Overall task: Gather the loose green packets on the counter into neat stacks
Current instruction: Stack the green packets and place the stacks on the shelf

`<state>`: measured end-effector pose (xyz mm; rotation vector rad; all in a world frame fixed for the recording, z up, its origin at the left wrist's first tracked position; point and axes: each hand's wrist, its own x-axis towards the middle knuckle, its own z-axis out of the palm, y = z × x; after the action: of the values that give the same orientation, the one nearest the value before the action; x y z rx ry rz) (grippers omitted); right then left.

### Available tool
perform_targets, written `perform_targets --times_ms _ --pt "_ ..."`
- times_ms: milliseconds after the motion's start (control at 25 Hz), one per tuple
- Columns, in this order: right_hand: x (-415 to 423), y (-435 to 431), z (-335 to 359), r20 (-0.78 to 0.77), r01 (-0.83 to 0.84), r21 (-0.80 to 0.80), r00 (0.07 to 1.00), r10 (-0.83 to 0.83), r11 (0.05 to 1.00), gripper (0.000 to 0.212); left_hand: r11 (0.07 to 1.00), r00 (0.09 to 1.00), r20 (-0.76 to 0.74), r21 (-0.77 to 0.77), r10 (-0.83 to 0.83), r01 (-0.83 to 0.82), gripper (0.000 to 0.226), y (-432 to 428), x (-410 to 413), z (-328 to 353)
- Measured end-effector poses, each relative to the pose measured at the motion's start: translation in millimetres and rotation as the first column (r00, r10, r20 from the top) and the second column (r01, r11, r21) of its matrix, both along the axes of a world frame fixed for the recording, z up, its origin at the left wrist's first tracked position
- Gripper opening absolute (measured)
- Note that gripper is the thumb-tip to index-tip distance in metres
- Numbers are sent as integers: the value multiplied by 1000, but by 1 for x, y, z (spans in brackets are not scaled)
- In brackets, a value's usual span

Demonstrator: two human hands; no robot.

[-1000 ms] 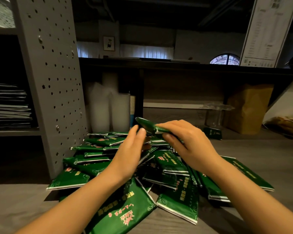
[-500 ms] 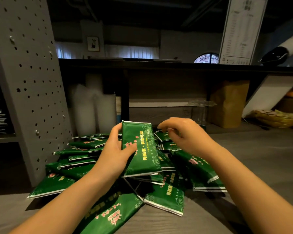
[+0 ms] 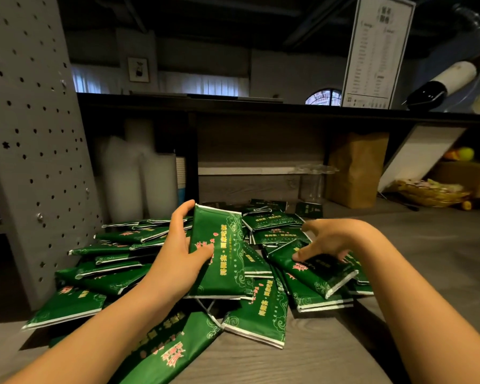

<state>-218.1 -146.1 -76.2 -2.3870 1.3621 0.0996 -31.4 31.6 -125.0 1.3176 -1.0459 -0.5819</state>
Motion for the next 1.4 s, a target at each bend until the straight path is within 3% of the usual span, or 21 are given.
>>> perform_targets --times_ms 120,200,280,400,560,640,760,880,960,1040,1160,1240,1320,1400 --pt "5 -4 -4 101 -90 -74 990 97 993 86 999 999 6 7 37 -37 67 -1 2 -1" --pt "12 0 -6 319 -148 -71 934 163 986 69 998 998 -3 6 63 -63 65 -2 3 0" --pt "24 5 -12 542 -190 -72 816 198 979 47 996 995 -16 4 94 -94 63 -3 5 -1" --pt "42 8 -26 717 -152 -180 657 236 972 20 990 990 -33 3 138 -138 62 -2 5 -1" --pt "46 14 -25 862 -72 -219 453 228 973 11 984 978 -114 -29 172 -176 57 -3 4 2" --pt "45 19 -17 922 -41 -184 340 187 982 9 983 975 -146 -41 170 -178 51 -3 4 3" --pt "51 37 -11 974 -200 34 225 12 979 15 986 974 -172 -48 147 -158 45 -3 0 3" --pt "67 63 -21 960 -324 129 278 -36 937 16 987 966 -241 -109 91 -120 41 -3 -6 6" --pt "79 74 -32 961 -301 67 276 20 951 18 987 961 -277 -147 25 -68 32 -2 -13 6" --pt "90 78 -42 961 -231 8 270 57 973 36 987 962 -270 -160 -29 -16 26 -1 -19 4" --pt "97 82 -51 936 -243 -7 340 92 970 56 991 983 -182 -128 10 -34 41 0 -23 0" --pt "91 78 -44 912 -336 23 393 118 941 53 991 990 -131 -112 59 -74 54 1 -23 1" --pt "74 69 -28 825 -337 -80 506 252 938 34 989 990 -108 -105 93 -105 60 2 -19 2" --pt "55 48 -15 522 -186 -337 779 348 923 37 989 989 -99 -86 111 -120 62 3 -14 5"
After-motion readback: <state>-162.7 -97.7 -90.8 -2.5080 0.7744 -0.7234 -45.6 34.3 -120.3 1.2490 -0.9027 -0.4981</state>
